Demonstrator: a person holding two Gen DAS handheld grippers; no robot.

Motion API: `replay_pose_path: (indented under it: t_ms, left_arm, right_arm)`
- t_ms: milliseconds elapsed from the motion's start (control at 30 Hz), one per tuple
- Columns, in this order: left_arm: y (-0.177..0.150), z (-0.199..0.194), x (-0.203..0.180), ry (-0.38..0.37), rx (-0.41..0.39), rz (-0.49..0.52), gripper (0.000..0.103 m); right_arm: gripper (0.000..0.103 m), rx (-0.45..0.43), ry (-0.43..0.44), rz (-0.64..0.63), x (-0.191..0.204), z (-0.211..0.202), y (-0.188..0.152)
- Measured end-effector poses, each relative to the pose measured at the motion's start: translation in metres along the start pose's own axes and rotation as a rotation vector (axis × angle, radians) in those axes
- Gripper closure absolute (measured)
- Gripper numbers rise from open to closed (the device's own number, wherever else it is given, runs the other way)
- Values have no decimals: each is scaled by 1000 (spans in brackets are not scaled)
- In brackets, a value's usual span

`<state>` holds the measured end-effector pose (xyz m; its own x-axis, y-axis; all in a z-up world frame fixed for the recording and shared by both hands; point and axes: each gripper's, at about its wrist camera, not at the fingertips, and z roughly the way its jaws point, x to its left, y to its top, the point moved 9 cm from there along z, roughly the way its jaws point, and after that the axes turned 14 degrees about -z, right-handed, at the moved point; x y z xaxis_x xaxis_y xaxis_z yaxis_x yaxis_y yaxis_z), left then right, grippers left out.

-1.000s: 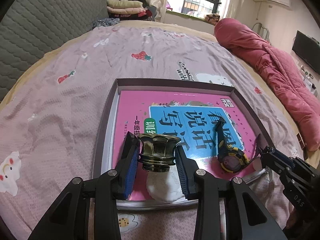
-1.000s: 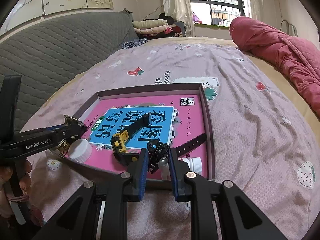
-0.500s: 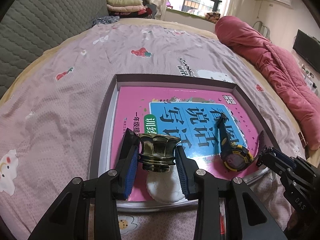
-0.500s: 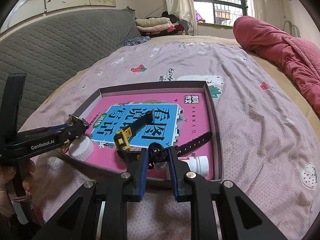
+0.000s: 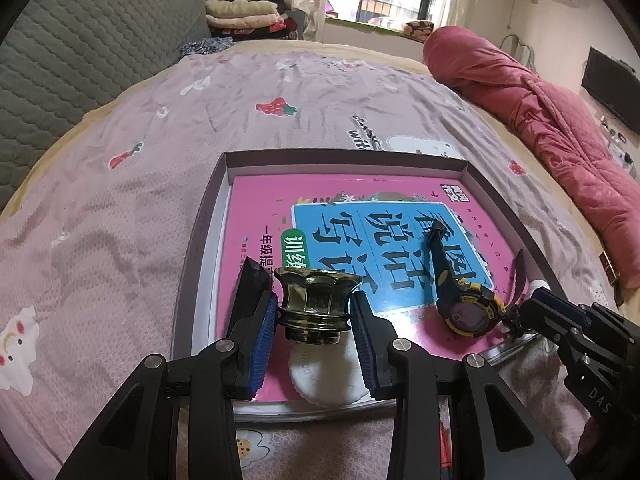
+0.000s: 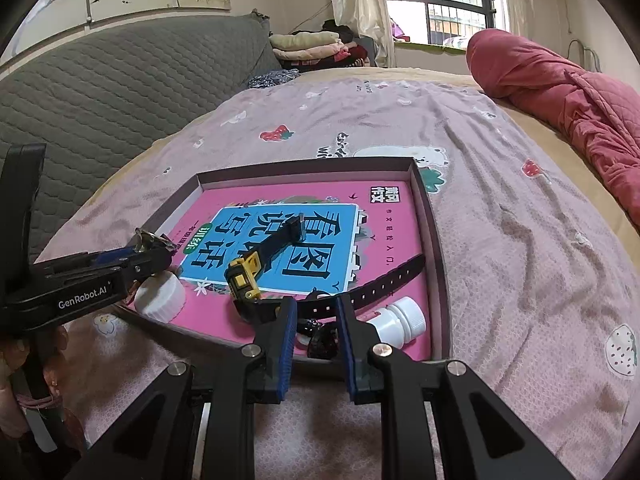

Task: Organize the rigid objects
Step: 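Set gold cup beside white jar and open left gripper while right gripper releases earring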

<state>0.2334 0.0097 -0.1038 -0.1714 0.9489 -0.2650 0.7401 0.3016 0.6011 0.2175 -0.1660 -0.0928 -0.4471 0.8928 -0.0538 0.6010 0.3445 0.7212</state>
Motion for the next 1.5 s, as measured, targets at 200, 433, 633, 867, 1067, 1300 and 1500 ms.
replay_pose_path:
  t_ms: [200,433,633,867,1067,1300,1500]
  left_arm:
    - [1,1,0,0,5,-1,65]
    - [2,1,0,20,16,2,65]
    - [2,0,10,47,19,-7,65]
    - [2,-2,20,77,17,-23,65]
    - [2,-5,23,85,15,-35,65]
    - [3,-12,28,93,5,-43,62]
    - [5,-21,28,95,-7,-44,57]
  right_arm:
    - [82,-15,34,33,-2,-4,0]
    - [82,-16,43,63,-7,-6,-1]
    - [82,-11,48,63,-7,-6,-1]
    - [82,-12,61,67,-5,-5,-1]
    - [82,-8,59,71,-5,-4,-1]
    - [82,-5,63,74,-6,-5,-2]
    - [82,-1,51,55,-4,-5,-2]
